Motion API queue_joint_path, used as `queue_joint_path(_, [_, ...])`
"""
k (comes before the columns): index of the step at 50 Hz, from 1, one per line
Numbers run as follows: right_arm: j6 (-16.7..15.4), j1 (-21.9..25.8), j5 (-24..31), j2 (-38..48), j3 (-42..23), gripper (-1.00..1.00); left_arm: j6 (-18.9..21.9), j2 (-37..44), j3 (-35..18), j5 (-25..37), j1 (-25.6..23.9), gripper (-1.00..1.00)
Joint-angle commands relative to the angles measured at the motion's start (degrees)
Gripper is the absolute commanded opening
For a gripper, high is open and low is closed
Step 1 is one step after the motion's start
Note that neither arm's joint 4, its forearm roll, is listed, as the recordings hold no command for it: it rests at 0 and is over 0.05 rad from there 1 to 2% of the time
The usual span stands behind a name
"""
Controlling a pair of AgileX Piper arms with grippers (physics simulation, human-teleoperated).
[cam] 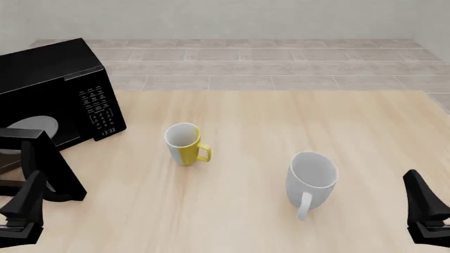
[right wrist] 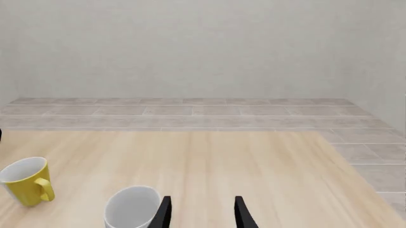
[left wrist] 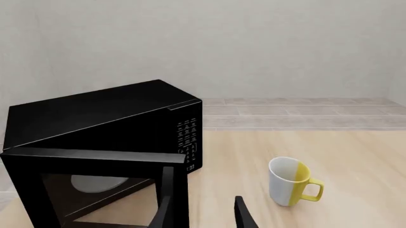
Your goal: Close the microwave.
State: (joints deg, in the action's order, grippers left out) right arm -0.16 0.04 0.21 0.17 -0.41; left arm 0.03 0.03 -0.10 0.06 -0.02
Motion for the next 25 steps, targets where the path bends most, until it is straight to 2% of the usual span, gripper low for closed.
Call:
queue_joint_path(1, [-1.5, 0.8, 1.4, 0.0, -1.8, 1.0, 0.7, 0.0, -0.3, 0.2, 0.1, 1.0])
queue_joint_path(3, [-2.0, 1.5, 1.2, 0.2, -2.0, 1.0, -0.2, 0.0, -0.2, 0.9, 0.1, 1.0])
queue_joint_path(13, [-1.3, 3.1, -1.2, 1.3, 0.2, 1.0, 0.1, 0.9, 0.1, 1.1, 2.8, 1.0])
queue_joint_path(23, [-0.9, 3.5, -0.3, 0.3, 0.4, 1.0, -1.7, 16.1, 0.1, -12.3, 4.1, 1.0])
queue_joint_path(25, [-0.9, 3.5, -1.3, 1.1, 0.4, 1.0, -1.9, 21.9, 0.1, -16.9, 4.6, 1.0])
